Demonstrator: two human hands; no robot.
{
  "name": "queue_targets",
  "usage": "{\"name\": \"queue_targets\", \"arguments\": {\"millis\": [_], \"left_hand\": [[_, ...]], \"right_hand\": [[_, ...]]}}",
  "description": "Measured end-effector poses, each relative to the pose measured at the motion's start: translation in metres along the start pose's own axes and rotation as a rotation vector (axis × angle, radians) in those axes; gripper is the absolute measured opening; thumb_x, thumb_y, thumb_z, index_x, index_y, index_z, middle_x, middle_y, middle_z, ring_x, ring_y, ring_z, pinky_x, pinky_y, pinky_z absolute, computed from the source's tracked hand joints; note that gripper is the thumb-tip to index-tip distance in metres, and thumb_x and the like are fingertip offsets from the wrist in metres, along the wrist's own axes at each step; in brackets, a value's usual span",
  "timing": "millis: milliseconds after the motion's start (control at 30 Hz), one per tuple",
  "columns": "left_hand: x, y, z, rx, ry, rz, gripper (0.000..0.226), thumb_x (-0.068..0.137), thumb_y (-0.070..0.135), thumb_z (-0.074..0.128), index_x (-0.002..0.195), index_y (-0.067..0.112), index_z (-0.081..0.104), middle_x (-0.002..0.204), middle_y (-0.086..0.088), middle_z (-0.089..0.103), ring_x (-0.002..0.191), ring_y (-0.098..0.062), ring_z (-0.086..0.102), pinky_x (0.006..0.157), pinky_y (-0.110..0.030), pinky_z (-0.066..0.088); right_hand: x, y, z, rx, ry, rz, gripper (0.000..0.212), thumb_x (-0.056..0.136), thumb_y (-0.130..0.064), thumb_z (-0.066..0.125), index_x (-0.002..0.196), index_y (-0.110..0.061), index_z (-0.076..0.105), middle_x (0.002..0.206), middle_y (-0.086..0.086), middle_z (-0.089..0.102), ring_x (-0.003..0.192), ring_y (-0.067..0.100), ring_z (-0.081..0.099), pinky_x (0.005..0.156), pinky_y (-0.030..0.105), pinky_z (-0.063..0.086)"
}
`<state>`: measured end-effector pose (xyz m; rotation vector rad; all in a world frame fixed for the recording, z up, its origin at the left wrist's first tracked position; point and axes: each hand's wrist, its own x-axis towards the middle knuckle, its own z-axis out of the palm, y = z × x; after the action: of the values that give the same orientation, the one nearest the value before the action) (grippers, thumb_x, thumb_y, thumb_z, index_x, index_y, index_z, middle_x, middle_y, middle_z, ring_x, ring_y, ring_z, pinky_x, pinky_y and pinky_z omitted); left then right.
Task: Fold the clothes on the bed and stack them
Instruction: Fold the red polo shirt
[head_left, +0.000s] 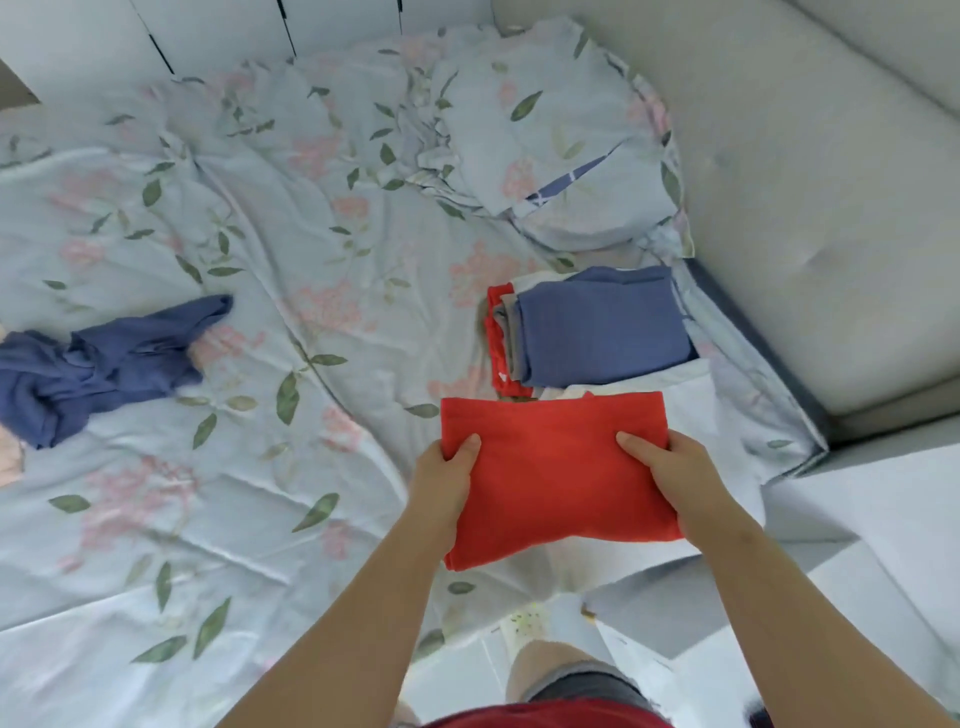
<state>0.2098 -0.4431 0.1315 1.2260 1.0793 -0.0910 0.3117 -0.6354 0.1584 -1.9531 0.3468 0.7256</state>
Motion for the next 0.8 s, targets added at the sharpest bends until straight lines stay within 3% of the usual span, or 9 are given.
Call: {"name": "queue_targets", "arguments": {"millis": [167,300,367,467,567,800], "left_hand": [[0.000,-0.007,0.085,0.030,0.004,-0.014,0.021,0.096,0.028,0.051,0.112,0.015,0.056,0.103,-0.004,0.063,0.094,-0.023,0.060,0.085,-0.034,0.048],[0.002,-0.016,0.117,0.357,-0.004,0.053,0.031,0.097,0.025,0.046,0.126,0.015,0.048,0.116,-0.002,0.059,0.103,-0.024,0.058,0.093,-0.041,0.049],[0.003,-0.017,0.119,0.510,-0.019,0.073,0.034,0.096,0.020,0.045,0.130,0.017,0.043,0.112,0.004,0.054,0.104,-0.024,0.057,0.092,-0.042,0.050],[0.004,-0.012,0.116,0.713,-0.017,0.154,0.032,0.094,0.019,0.046,0.126,0.016,0.046,0.112,0.000,0.055,0.107,-0.024,0.055,0.091,-0.039,0.047],[0.004,-0.003,0.109,0.898,-0.024,0.225,0.034,0.095,0.022,0.044,0.129,0.019,0.044,0.120,0.001,0.056,0.108,-0.021,0.055,0.085,-0.031,0.043],[0.003,0.013,0.052,1.097,0.048,0.282,0.032,0.097,0.027,0.039,0.128,0.022,0.043,0.122,-0.001,0.056,0.110,-0.023,0.055,0.089,-0.037,0.048]], "right_hand": [[0.039,0.016,-0.071,-0.034,0.157,0.002,0.039,0.089,-0.028,0.060,0.120,-0.006,0.055,0.108,0.006,0.059,0.097,0.025,0.054,0.083,0.036,0.041],[0.059,0.029,-0.092,-0.074,0.328,0.040,0.049,0.089,-0.023,0.056,0.134,-0.013,0.043,0.126,0.008,0.055,0.108,0.028,0.052,0.092,0.039,0.041],[0.063,0.036,-0.092,-0.158,0.338,0.059,0.054,0.086,-0.023,0.056,0.137,-0.017,0.038,0.134,0.008,0.052,0.115,0.031,0.050,0.098,0.045,0.041],[0.060,0.035,-0.086,-0.326,0.307,0.058,0.055,0.082,-0.024,0.057,0.135,-0.019,0.041,0.130,0.010,0.052,0.116,0.034,0.048,0.098,0.052,0.042],[0.052,0.025,-0.068,-0.482,0.202,-0.022,0.049,0.086,-0.024,0.056,0.133,-0.018,0.045,0.133,0.009,0.048,0.119,0.032,0.046,0.099,0.048,0.039],[0.033,-0.010,0.011,-0.755,-0.048,-0.297,0.037,0.091,-0.030,0.052,0.126,-0.021,0.049,0.130,0.002,0.049,0.120,0.027,0.045,0.097,0.040,0.038]]}}
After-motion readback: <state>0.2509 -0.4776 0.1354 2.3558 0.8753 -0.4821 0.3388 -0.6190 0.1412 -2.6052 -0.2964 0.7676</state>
